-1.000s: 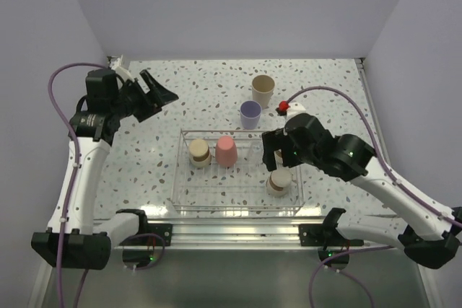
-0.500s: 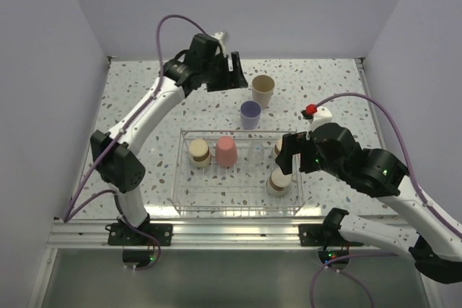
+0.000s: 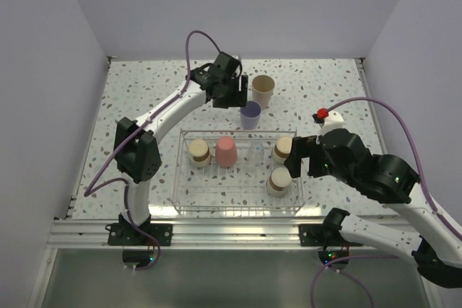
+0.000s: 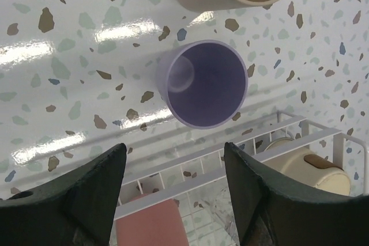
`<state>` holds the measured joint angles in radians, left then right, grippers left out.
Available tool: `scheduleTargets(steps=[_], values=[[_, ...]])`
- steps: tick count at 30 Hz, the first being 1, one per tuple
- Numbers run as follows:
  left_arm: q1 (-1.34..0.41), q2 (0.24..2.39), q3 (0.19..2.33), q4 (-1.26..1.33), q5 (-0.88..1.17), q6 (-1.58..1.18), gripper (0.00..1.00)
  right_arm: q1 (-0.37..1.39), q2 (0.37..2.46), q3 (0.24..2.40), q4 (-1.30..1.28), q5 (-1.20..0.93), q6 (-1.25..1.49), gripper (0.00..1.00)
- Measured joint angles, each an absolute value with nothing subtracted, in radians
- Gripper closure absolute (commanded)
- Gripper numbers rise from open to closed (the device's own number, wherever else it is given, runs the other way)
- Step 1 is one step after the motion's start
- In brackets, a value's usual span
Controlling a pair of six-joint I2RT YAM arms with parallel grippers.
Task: Load the cups into the dish rack
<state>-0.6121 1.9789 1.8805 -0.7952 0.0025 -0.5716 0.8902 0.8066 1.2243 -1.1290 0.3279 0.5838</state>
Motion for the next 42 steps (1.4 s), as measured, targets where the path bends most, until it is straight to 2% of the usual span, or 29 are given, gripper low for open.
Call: scheduleTargets(steps=[5, 11, 12, 14, 15, 17, 18, 21, 33, 42], values=[[-0.623, 2.006, 1.850, -0.771, 0.002, -0.571, 0.29, 0.890, 0.811, 1.224, -1.137, 0.328, 0.584, 0.02], [-0.624, 2.098, 1.856, -0.736, 0.002, -0.573, 0.36, 0.890, 0.814, 1.224, -1.142, 0.328, 0.583, 0.02], [-0.624, 2.115, 1.861, -0.735, 0.003, -0.574, 0.43, 0.890, 0.814, 1.224, -1.145, 0.327, 0.583, 0.02], [-0.624, 2.145, 1.880, -0.733, 0.003, -0.578, 0.49, 0.890, 0.813, 1.224, -1.151, 0.328, 0.583, 0.02], [-0.624, 2.164, 1.896, -0.733, 0.003, -0.582, 0.63, 0.890, 0.813, 1.224, -1.153, 0.328, 0.583, 0.02], [-0.624, 2.186, 1.920, -0.731, 0.003, -0.588, 0.75, 0.890, 0.813, 1.224, -1.158, 0.328, 0.583, 0.02], [-0.624, 2.195, 1.930, -0.731, 0.001, -0.589, 0.87, 0.890, 0.813, 1.224, -1.159, 0.328, 0.583, 0.02], [-0.625, 2.204, 1.953, -0.730, 0.002, -0.593, 1.00, 0.890, 0.813, 1.224, -1.160, 0.329, 0.583, 0.02], [-0.623, 2.173, 1.969, -0.746, -0.038, -0.583, 1.00, 0.890, 0.838, 1.224, -1.149, 0.331, 0.553, 0.02], [-0.576, 1.838, 1.833, -0.740, -0.030, -0.583, 1.00, 0.890, 0.929, 1.283, -1.102, 0.316, 0.498, 0.02]])
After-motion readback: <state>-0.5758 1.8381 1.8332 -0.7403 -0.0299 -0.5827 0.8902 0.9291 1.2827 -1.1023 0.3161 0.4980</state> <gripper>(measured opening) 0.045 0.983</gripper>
